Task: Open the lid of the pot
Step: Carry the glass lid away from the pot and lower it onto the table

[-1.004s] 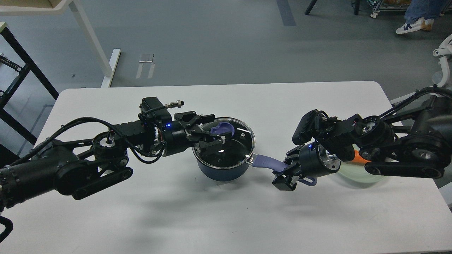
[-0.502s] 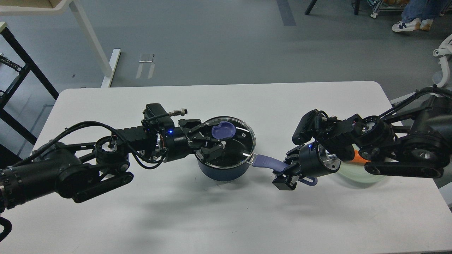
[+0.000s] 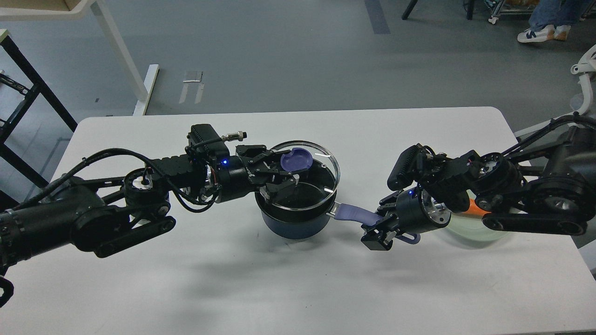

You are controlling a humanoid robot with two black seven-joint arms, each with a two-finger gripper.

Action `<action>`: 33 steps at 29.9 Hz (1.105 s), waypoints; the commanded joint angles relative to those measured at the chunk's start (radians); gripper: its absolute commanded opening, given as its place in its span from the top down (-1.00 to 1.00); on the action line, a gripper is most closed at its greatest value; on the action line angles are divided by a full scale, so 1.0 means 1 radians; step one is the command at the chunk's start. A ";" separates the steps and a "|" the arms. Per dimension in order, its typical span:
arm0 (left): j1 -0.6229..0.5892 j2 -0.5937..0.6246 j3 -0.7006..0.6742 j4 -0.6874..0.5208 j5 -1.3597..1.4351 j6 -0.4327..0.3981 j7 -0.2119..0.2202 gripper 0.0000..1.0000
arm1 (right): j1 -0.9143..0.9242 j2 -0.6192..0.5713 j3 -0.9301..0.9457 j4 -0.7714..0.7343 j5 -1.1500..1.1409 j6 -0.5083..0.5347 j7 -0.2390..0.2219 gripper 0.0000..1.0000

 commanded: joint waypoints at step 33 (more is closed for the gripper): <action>0.317 0.476 0.089 0.128 -0.085 0.214 -0.165 -0.32 | -0.024 -0.019 0.018 -0.009 0.012 -0.009 0.006 0.76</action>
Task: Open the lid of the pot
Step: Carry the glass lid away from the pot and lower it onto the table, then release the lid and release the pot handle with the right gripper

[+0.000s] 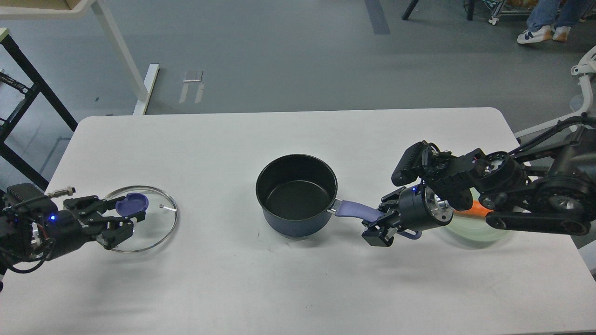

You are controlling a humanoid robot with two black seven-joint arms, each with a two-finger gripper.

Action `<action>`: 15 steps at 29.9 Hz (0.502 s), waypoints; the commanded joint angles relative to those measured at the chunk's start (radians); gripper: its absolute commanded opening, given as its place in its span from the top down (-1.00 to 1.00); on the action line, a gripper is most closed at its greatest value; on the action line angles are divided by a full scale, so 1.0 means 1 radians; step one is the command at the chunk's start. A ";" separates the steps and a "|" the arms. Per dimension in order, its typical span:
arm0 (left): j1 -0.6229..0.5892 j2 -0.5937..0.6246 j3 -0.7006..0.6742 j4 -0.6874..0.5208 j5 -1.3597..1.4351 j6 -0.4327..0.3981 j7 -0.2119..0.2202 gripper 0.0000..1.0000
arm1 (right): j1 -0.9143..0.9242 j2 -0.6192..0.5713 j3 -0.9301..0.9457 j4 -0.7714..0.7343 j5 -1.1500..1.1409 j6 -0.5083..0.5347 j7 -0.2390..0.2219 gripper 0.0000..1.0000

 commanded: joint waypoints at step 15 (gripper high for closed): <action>-0.161 0.005 -0.004 -0.001 -0.358 -0.071 0.000 -0.98 | -0.011 -0.032 0.090 -0.003 0.061 0.000 0.006 -0.99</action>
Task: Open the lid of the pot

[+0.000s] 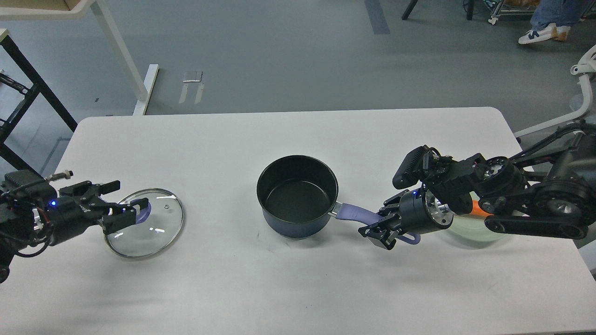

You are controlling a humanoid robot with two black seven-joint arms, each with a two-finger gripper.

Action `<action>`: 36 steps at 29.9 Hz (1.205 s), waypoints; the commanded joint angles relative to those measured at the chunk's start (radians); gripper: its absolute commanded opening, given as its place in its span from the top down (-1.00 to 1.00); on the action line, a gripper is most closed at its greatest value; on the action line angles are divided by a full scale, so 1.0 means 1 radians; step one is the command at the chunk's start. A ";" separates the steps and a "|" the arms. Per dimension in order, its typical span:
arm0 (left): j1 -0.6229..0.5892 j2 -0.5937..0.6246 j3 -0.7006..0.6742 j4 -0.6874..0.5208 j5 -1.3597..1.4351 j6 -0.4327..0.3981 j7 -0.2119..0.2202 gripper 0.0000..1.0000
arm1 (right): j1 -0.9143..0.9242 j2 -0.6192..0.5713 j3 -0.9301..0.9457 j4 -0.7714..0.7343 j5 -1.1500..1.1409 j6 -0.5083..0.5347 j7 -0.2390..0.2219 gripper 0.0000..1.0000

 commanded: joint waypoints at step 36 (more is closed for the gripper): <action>-0.271 -0.523 -0.197 0.413 -1.546 -0.459 0.000 -0.99 | -0.546 -0.082 1.266 -0.450 1.095 -0.002 0.002 -1.00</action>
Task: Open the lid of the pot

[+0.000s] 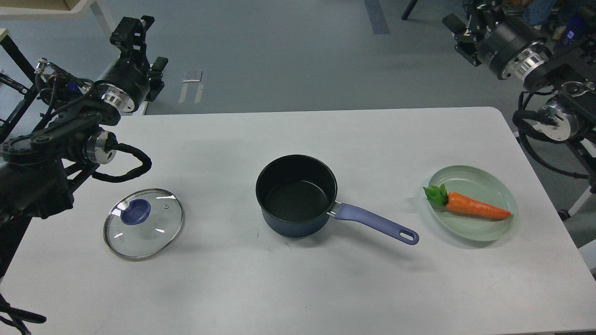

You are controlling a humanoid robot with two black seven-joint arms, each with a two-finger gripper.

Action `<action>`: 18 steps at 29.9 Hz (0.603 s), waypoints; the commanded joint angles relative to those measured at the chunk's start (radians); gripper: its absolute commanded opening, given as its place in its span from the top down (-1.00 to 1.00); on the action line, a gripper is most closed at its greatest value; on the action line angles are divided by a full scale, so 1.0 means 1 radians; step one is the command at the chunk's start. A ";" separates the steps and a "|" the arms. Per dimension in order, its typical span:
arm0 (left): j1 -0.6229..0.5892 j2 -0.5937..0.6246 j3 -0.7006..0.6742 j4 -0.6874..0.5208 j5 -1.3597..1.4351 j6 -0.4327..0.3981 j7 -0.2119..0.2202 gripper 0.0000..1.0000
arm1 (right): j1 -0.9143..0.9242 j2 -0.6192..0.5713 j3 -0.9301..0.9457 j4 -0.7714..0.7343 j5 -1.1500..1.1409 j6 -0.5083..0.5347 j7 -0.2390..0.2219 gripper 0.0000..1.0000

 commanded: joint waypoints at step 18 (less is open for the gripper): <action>0.147 0.012 -0.114 0.031 -0.224 -0.155 0.000 -0.99 | -0.105 0.271 0.220 -0.298 0.655 0.017 -0.031 -0.99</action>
